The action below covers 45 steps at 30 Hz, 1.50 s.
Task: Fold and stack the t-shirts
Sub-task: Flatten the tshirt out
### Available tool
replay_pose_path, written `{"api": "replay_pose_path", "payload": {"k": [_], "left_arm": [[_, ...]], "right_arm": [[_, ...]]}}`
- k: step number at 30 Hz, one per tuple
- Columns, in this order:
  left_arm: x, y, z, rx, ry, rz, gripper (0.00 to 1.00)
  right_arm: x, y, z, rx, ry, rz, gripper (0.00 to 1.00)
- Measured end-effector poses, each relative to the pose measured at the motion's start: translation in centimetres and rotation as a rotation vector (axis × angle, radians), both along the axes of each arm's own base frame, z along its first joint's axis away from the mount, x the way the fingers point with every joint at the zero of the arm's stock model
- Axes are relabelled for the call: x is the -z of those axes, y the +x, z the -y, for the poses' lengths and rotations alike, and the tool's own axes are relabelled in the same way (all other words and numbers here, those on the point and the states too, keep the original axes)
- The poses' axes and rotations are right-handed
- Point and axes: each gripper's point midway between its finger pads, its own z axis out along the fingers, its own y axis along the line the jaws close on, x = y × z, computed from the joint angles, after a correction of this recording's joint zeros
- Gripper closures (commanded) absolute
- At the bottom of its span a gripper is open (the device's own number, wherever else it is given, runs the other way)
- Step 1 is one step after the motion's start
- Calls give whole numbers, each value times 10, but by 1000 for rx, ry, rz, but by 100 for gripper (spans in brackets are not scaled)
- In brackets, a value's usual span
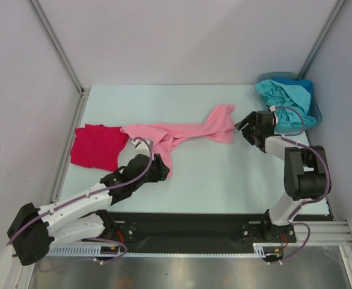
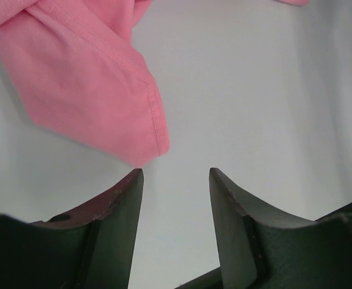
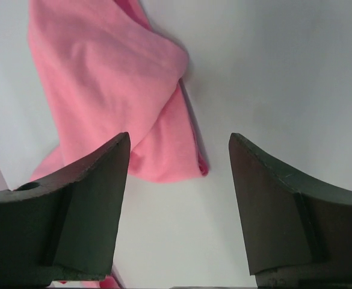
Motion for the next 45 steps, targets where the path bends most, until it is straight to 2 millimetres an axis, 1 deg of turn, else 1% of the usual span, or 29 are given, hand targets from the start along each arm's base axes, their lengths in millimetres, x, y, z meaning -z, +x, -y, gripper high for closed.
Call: {"api": "replay_pose_path", "payload": {"k": [2, 6, 12, 16, 19, 24, 29, 34, 41, 45], "left_arm": [[0, 0, 0, 0, 0, 0, 46], [0, 0, 0, 1, 0, -1, 46], [1, -1, 0, 2, 4, -3, 46], [5, -3, -3, 1, 21, -16, 46], [6, -5, -7, -5, 32, -21, 46], [1, -6, -11, -15, 28, -9, 46], [-2, -9, -13, -14, 27, -5, 47], [-5, -11, -15, -12, 23, -3, 47], [-10, -12, -15, -14, 4, 6, 47], [-10, -12, -15, -14, 4, 7, 47]], "right_arm": [[6, 1, 4, 7, 28, 9, 31], [15, 3, 4, 1, 83, 33, 33], [23, 13, -9, -35, 160, 90, 35], [34, 14, -18, -52, 210, 110, 37], [34, 18, -23, -63, 227, 143, 37], [32, 21, -31, -79, 238, 176, 39], [26, 24, -37, -91, 233, 210, 40], [24, 27, -41, -97, 199, 221, 41], [14, 38, -42, -109, 158, 255, 41], [17, 37, -39, -108, 131, 241, 40]]}}
